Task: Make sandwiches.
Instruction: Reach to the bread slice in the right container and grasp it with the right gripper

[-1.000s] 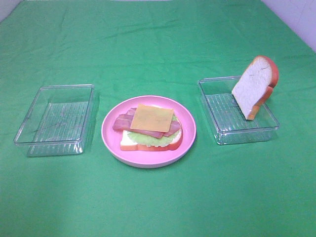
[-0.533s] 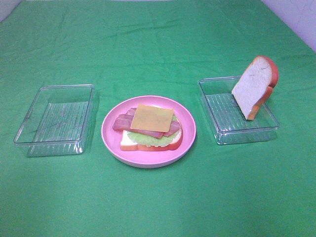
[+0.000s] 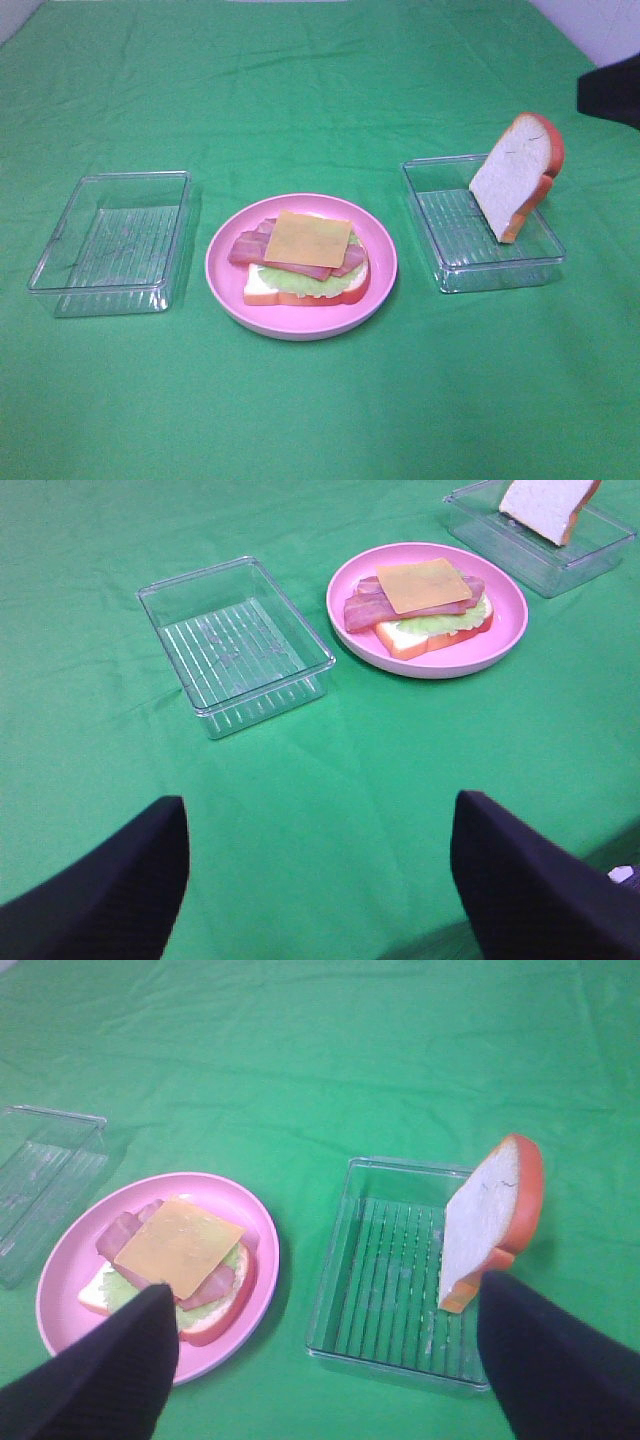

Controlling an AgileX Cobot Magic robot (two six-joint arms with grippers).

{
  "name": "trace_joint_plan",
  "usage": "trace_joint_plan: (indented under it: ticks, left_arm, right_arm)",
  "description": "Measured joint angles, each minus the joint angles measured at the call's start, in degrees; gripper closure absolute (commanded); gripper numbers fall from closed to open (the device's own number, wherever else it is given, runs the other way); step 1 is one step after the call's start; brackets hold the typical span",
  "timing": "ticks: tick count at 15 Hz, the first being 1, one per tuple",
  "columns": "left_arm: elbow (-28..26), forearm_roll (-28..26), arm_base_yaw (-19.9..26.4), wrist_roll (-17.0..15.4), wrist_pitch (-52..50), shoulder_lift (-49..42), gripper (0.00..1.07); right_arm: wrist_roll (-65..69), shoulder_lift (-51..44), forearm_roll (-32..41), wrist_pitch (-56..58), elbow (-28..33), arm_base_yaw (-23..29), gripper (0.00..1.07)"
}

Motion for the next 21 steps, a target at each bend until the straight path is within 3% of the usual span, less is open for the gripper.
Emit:
trace_joint_plan:
  ticks: [4, 8, 10, 11, 16, 21]
  left_arm:
    - [0.00, 0.00, 0.00, 0.00, 0.06, 0.00, 0.36]
    - [0.40, 0.00, 0.00, 0.00, -0.06, 0.00, 0.36]
    - [0.63, 0.00, 0.00, 0.00, -0.06, 0.00, 0.36]
    - [0.69, 0.00, 0.00, 0.00, -0.06, 0.00, 0.36]
    - [0.69, 0.00, 0.00, 0.00, -0.06, 0.00, 0.36]
    - [0.69, 0.00, 0.00, 0.00, -0.06, 0.00, 0.36]
  right_arm:
    - [1.83, 18.79, -0.34, 12.26, -15.47, 0.00, 0.35]
    - [7.28, 33.06, -7.39, 25.84, -32.72, -0.46, 0.35]
    - [7.33, 38.39, -7.39, 31.34, -40.05, -3.21, 0.35]
    - [6.25, 43.49, -4.47, 35.70, -46.12, -8.14, 0.35]
    - [1.89, 53.74, 4.01, 39.59, -54.83, -16.56, 0.31]
    - [-0.74, 63.08, 4.07, 41.88, -62.51, -18.05, 0.29]
